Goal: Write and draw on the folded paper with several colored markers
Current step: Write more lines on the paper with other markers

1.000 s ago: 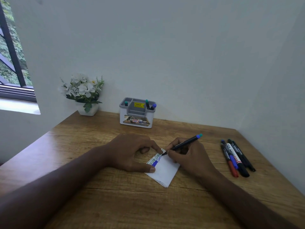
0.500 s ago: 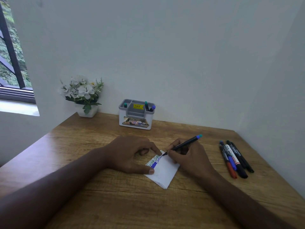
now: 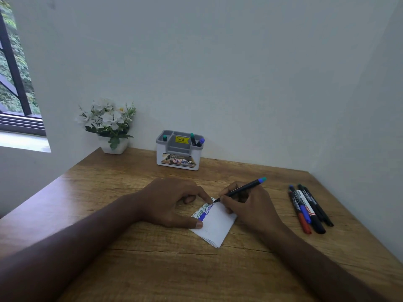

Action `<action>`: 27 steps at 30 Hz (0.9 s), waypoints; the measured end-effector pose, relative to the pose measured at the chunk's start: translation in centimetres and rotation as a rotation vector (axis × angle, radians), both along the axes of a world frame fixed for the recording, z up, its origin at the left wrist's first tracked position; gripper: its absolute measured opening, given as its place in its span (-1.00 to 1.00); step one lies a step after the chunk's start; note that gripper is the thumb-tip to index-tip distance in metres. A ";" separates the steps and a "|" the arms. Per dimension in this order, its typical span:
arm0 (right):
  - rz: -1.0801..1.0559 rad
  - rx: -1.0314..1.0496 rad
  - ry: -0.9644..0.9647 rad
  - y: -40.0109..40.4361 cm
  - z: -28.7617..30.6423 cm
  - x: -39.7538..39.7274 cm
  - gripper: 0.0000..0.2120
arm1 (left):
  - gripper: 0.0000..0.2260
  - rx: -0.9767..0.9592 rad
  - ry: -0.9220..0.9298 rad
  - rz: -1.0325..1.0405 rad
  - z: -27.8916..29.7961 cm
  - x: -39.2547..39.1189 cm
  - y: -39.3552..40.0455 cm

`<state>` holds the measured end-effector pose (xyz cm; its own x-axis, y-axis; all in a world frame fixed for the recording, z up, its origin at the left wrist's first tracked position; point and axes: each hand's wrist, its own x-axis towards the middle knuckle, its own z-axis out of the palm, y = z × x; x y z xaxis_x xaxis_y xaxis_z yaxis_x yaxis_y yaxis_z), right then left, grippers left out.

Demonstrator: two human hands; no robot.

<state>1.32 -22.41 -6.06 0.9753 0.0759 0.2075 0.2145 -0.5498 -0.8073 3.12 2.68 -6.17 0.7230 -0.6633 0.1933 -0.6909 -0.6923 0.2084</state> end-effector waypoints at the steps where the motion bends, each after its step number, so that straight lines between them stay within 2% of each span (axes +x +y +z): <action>1: -0.001 0.007 0.004 0.0 0.0 0.0 -0.90 | -0.46 0.003 0.004 0.002 0.0 0.0 0.0; 19: -0.036 0.040 0.035 -0.1 -0.1 0.1 -0.95 | -0.43 0.003 0.006 -0.001 0.0 -0.1 -0.2; 22: -0.131 0.086 -0.038 0.0 0.0 0.0 -0.95 | -0.42 0.008 0.020 0.004 0.1 -0.2 -0.1; 23: -0.167 0.136 -0.084 0.0 0.2 -0.2 -0.93 | -0.48 -0.012 0.044 0.014 0.1 -0.2 -0.1; 25: -0.170 0.268 -0.159 -0.4 0.8 -0.4 -0.87 | -0.73 -0.151 0.090 0.032 0.0 -0.3 -0.1; 27: -0.131 0.379 -0.165 -0.7 1.1 -0.6 -0.86 | -0.82 -0.284 0.062 0.056 -0.3 0.0 -0.1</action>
<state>0.72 -23.13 -4.94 0.9230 -0.1582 0.3507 0.3055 -0.2528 -0.9180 3.10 2.57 -6.47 0.7731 -0.5481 0.3192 -0.6332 -0.6369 0.4399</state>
